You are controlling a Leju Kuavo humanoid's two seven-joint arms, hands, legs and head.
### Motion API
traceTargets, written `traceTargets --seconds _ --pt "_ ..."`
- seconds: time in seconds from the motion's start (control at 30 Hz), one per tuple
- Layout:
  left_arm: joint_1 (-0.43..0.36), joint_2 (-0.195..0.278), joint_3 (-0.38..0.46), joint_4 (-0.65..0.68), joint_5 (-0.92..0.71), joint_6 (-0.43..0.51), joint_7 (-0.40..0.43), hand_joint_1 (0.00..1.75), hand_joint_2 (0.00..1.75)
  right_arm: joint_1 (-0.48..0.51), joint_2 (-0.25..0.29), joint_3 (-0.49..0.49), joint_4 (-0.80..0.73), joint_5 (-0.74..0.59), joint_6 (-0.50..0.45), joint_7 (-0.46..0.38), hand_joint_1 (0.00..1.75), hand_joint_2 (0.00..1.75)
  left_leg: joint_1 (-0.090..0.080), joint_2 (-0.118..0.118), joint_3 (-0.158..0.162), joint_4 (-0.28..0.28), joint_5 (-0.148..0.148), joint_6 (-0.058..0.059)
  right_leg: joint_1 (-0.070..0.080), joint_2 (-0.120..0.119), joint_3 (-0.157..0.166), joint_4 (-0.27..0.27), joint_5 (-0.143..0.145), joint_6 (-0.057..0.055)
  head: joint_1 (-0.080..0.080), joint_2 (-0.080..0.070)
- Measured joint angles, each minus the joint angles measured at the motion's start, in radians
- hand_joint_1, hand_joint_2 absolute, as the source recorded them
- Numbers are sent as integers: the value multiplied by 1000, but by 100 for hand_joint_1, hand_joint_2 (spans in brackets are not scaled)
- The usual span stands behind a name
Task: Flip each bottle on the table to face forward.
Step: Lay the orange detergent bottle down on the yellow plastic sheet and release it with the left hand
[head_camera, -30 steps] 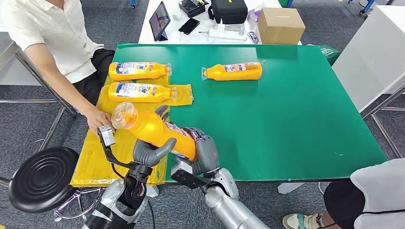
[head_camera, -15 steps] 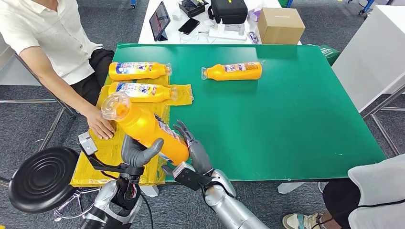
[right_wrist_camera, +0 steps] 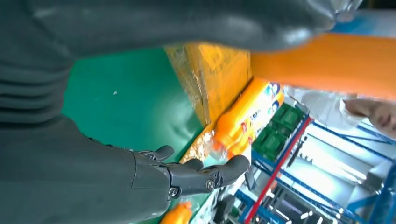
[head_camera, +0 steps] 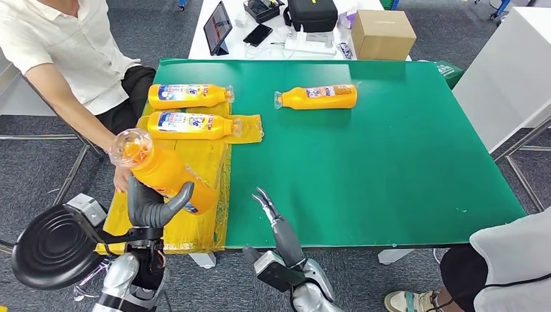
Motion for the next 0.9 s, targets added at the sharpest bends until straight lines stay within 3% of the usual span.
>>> traceTargets --seconds 0.13,0.3,0.37,0.57,0.67,0.77,0.9 --pt "9 7 15 -21 -89 57 -7 175 175 36 -15 -10 -55 21 -21 13 0 0 0 0 0 0 0 0 0 0 0 0 0 0 0 0" --pt "15 31 32 -33 -536 306 19 175 175 100 -35 -50 -144 55 -61 36 0 0 0 0 0 0 1 0 0 0 1 0 1 0 0 0" --pt "14 37 35 -32 -621 349 31 175 175 115 -39 -61 -171 60 -64 40 0 0 0 0 0 0 1 0 0 0 0 0 1 0 0 0" --pt "12 45 43 -28 -664 369 44 175 175 134 -42 -77 -210 64 -65 44 0 0 0 0 0 0 1 0 0 0 0 0 1 0 0 0" --pt "-12 50 43 2 -811 391 104 175 175 135 -40 -78 -213 65 -63 45 0 0 0 0 0 0 1 1 0 0 0 0 1 0 0 0" --pt "-78 54 36 97 -979 374 183 175 175 131 -29 -79 -210 64 -43 45 0 0 0 -1 0 0 2 0 0 0 0 0 1 0 0 0" --pt "-217 54 8 342 -1110 296 260 175 175 109 -5 -79 -186 48 -8 38 0 0 0 0 0 0 4 0 0 0 0 0 3 -1 0 0"
